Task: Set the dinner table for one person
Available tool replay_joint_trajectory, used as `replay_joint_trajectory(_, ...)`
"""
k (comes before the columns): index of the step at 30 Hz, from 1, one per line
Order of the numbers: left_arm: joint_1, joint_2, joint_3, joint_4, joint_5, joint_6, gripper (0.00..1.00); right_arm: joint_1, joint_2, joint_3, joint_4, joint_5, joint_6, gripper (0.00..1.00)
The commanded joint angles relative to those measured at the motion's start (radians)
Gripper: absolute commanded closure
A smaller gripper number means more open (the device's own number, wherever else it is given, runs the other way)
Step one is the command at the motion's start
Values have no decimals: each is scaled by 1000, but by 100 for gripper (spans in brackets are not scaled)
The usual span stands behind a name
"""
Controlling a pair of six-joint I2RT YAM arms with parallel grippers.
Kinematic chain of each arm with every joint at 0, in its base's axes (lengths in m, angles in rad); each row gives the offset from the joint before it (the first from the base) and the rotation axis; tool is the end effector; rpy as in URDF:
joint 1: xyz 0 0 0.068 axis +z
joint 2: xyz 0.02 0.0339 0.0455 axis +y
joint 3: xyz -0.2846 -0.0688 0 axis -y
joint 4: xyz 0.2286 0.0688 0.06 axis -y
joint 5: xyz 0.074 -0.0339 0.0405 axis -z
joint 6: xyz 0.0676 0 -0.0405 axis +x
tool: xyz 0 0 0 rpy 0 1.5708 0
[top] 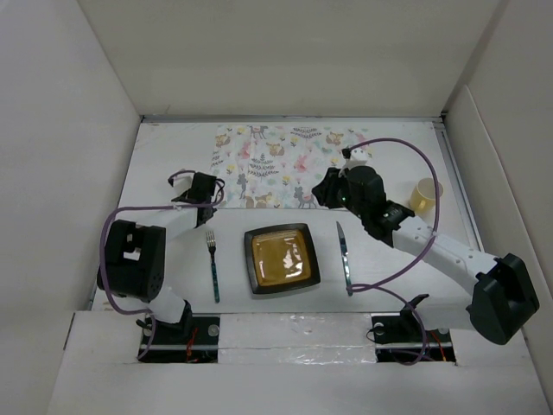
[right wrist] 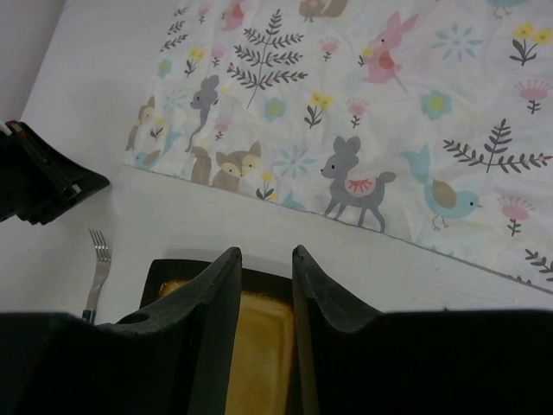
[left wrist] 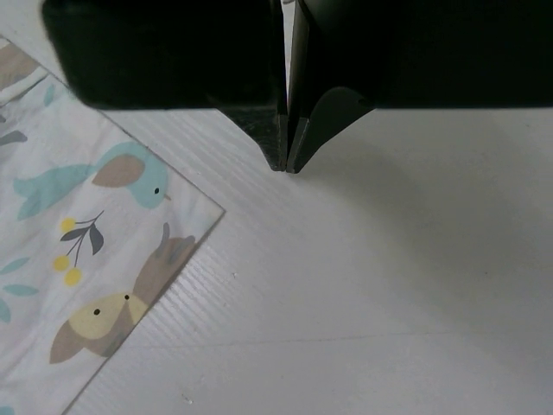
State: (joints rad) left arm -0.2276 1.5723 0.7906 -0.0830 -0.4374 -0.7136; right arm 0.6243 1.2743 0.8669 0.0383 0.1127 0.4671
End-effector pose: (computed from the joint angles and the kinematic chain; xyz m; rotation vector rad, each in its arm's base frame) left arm 0.3111 -0.0427 0.1767 -0.7441 2.2105 0.0721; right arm 0.2496 0.1705 0.2993 -0.0794 1.9859 0.6107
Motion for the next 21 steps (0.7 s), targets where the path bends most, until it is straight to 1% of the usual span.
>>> replay_joint_trajectory(1,2,-89,-21,-27,-26,-14,100,9,-3,-8,51,19,-15,64)
replay_joint_trajectory(3,2,-101,-8,-18,-4,-18,99,9,0,-6,54,16,-15,64)
replay_joint_trajectory(4,2,-107,-2,-3,5,-17,84,9,8,-3,55,13,-16,64)
replay_joint_trajectory(5,2,-104,12,14,21,-1,76,9,13,-3,55,13,-18,64)
replay_joint_trajectory(6,2,-68,50,23,32,9,63,9,22,0,52,10,-18,64)
replay_joint_trajectory(7,2,-67,50,23,34,9,63,9,22,3,52,10,-18,64)
replay_joint_trajectory(8,2,-49,99,17,32,26,62,9,25,3,51,13,-19,64)
replay_joint_trajectory(10,2,15,149,-12,13,45,62,18,26,4,48,19,-21,64)
replay_joint_trajectory(12,-24,63,231,-64,-38,81,62,18,25,4,48,24,-21,64)
replay_joint_trajectory(13,-51,115,255,-89,-110,95,62,18,25,4,48,25,-22,64)
replay_joint_trajectory(14,-62,142,313,-118,-142,103,62,18,25,3,49,25,-21,64)
replay_joint_trajectory(15,-62,167,338,-171,-161,108,63,18,23,4,49,27,-22,64)
replay_joint_trajectory(16,-71,208,361,-187,-164,112,63,18,23,4,46,28,-22,64)
replay_joint_trajectory(18,-72,233,361,-198,-156,114,64,18,19,4,46,28,-24,64)
replay_joint_trajectory(21,-72,232,317,-161,-121,124,64,18,7,1,46,24,-21,64)
